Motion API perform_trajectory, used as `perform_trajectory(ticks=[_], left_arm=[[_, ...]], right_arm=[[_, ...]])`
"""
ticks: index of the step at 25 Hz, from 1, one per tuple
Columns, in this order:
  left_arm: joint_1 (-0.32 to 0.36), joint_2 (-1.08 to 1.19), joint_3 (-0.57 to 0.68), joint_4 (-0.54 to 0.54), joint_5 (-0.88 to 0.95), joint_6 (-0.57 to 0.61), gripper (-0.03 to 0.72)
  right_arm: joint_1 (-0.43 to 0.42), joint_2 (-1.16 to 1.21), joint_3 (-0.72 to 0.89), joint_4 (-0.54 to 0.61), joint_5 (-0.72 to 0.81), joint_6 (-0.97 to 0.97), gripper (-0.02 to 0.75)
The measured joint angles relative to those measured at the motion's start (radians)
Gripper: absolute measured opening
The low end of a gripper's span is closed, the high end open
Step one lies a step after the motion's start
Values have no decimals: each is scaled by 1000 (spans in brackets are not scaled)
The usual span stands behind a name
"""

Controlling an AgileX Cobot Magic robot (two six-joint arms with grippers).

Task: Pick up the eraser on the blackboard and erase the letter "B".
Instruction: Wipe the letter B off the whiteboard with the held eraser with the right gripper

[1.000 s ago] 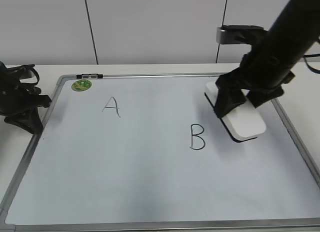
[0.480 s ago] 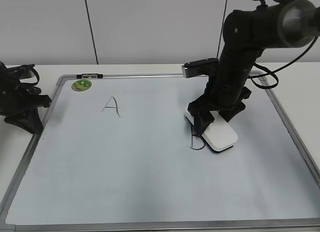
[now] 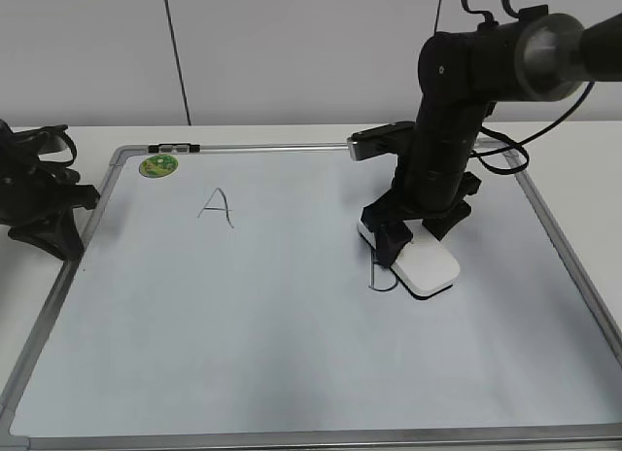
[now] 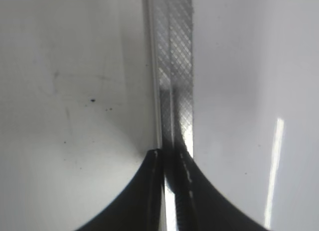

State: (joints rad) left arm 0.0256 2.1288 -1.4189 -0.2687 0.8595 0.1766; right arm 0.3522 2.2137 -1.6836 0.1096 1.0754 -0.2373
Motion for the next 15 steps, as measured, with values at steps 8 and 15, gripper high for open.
perform_trajectory(ticks=[8, 15], left_arm=[[0, 0, 0, 2, 0, 0, 31], [0, 0, 0, 2, 0, 0, 31]], right_arm=[[108, 2, -1, -26, 6, -14, 537], [166, 6, -4, -24, 4, -29, 537]])
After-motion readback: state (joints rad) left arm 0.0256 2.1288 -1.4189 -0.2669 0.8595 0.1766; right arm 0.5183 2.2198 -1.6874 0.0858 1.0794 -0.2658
